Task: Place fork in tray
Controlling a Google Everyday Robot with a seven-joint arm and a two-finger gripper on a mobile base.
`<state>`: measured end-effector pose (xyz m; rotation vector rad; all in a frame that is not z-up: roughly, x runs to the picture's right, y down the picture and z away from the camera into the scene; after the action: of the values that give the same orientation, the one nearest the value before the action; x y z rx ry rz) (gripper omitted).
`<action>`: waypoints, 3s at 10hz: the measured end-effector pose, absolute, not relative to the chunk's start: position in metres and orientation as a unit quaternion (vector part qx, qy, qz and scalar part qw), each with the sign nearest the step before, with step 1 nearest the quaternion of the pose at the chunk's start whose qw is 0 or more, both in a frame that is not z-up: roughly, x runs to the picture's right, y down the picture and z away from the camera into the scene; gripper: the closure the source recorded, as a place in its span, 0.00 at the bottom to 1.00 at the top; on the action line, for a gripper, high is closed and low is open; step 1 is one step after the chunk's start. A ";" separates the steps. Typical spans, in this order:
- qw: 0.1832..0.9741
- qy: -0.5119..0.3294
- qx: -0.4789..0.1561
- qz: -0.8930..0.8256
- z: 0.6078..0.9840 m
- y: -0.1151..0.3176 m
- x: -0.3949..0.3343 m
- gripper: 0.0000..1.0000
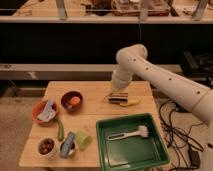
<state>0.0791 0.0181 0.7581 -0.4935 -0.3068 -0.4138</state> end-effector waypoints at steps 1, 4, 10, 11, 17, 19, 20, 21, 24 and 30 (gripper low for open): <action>0.946 -0.119 -0.246 -0.177 0.760 0.031 0.102 1.00; 0.957 -0.067 -0.251 -0.130 0.760 0.055 0.139 1.00; 0.937 -0.086 -0.336 -0.046 0.738 0.066 0.143 1.00; 0.937 -0.074 -0.340 -0.038 0.724 0.074 0.146 1.00; 0.926 -0.049 -0.374 -0.030 0.649 0.191 0.160 1.00; 0.919 -0.075 -0.385 -0.036 0.659 0.229 0.153 0.97; 0.916 -0.084 -0.390 -0.040 0.668 0.239 0.149 0.90; 0.913 -0.092 -0.394 -0.044 0.683 0.249 0.146 0.80; 0.905 -0.114 -0.403 -0.072 0.732 0.272 0.132 0.50; 0.905 -0.107 -0.394 -0.117 0.743 0.267 0.120 0.20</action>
<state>0.1198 0.2674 0.7430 -0.8149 -0.2206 -0.2424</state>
